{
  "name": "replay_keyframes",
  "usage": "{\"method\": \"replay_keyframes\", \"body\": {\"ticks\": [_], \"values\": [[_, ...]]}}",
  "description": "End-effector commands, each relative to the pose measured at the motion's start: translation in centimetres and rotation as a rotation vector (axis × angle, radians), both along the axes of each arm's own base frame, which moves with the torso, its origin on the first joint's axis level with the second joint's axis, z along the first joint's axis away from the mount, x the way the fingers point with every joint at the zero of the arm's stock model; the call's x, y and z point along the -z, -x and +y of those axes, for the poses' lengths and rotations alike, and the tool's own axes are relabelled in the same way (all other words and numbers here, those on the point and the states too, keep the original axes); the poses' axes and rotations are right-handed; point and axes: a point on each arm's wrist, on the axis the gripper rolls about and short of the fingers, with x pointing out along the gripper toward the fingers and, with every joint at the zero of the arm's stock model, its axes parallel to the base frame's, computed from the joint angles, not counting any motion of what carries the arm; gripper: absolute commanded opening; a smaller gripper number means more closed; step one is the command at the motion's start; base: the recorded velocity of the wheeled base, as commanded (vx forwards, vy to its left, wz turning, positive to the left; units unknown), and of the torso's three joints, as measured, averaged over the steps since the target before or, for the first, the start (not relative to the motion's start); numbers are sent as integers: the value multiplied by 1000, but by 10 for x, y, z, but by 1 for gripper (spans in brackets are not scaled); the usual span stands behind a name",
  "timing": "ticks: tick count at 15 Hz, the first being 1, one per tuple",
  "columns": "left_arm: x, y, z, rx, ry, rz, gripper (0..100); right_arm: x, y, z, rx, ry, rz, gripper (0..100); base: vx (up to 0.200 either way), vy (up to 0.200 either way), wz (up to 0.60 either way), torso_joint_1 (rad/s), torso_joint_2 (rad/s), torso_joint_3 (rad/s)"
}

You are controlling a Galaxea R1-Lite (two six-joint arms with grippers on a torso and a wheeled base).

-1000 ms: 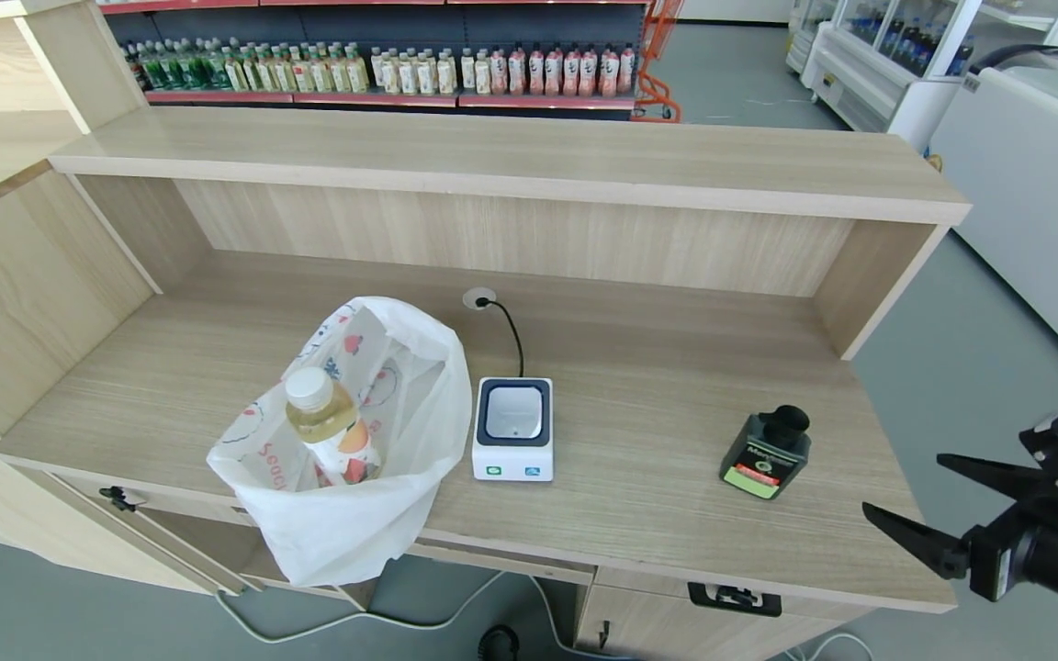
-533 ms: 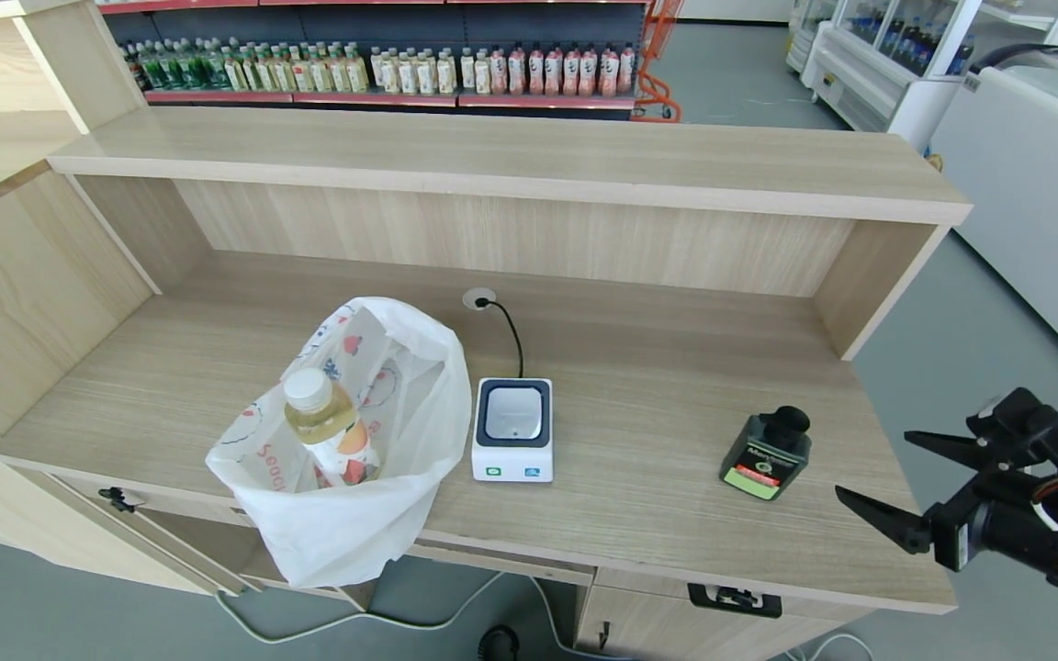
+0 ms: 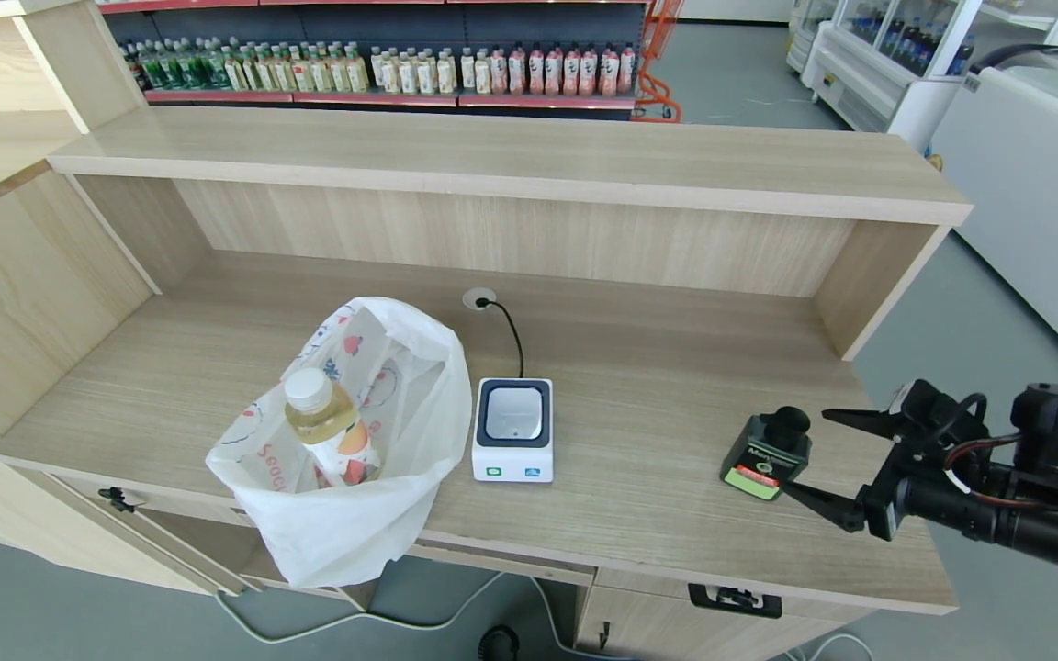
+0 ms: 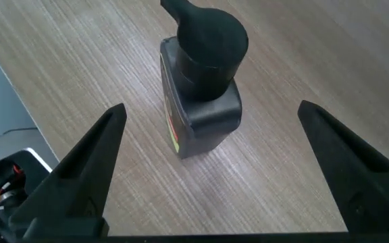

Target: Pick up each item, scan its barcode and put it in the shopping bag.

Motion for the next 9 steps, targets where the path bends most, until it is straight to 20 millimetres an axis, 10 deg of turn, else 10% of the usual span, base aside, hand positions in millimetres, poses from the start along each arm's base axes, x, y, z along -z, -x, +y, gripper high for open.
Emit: {"method": "replay_keyframes", "body": {"ticks": [1, 8, 9], "values": [[0, 0, 0, 0, 0, 0, 100, 17, -14, 0, -13, 12, 40, 100, 0, 0, 0, 0, 0, 0], [0, 0, 0, 0, 0, 0, 100, 34, -28, 10, -57, 20, 77, 100, 0, 0, 0, 0, 0, 0], [0, 0, 0, 0, 0, 0, 100, 36, -32, 11, -82, 12, 74, 0, 0, 0, 0, 0, 0, 0]]}}
